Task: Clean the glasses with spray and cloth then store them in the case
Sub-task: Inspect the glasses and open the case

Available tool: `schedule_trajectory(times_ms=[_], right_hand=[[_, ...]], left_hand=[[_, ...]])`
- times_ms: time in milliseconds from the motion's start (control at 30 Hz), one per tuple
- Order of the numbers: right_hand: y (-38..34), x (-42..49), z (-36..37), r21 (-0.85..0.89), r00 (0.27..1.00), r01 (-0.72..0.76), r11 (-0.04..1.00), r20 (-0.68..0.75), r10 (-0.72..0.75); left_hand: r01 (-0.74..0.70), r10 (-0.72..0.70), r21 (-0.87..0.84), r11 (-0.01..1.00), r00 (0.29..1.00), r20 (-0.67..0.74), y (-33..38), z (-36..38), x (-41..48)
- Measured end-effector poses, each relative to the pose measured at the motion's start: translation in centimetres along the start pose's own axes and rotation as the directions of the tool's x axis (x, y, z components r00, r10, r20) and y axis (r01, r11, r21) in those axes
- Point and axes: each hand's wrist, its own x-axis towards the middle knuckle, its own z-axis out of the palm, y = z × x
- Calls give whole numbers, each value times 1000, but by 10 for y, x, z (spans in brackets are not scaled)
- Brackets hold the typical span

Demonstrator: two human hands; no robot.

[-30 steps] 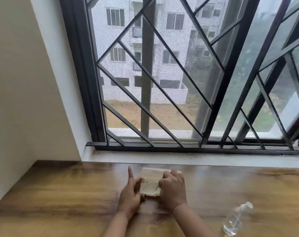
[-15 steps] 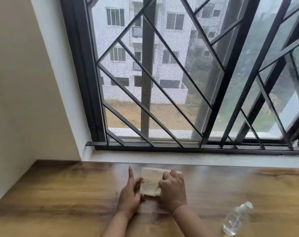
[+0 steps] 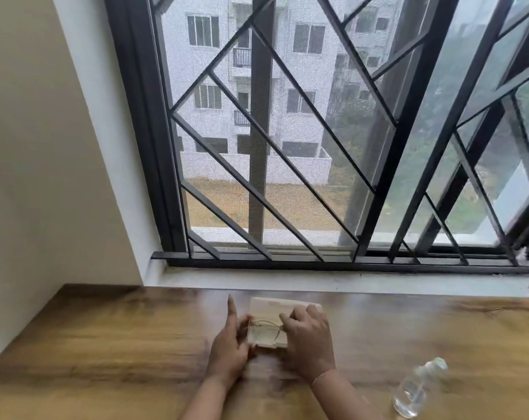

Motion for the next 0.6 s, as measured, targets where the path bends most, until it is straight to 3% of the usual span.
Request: schedule_trajectory(times_ms=[67,133,167,233,300,367,600], right_hand=[[7,-3,2,159,974,-84,984,-197,115],[13,-1,3,295,902,-256,921,-270,337],[17,1,3,354,863,-354,866,-233,448],[23,5,2,504,808,-506,700,-9,590],[28,6,0,642,762,-570,512,181,622],[32,6,-4,720,743,-568,398,241,624],[40,-1,-1,800,719,-546,248,296,629]], left_hand=[[-11,11,2,1000,1000,-16,0,0,0],[-16,15,-8,1000,1000,-20,0,1,0],[-15,14,-20,1000,1000,-15,-1,1,0],[-13,13,-56,998,1000,-5,-2,0,0],[-16,16,-76,997,1000,-5,-3,0,1],[-10,9,-101,995,1000,-13,-4,-1,2],[-4,-4,-181,984,999,-40,-11,1,6]])
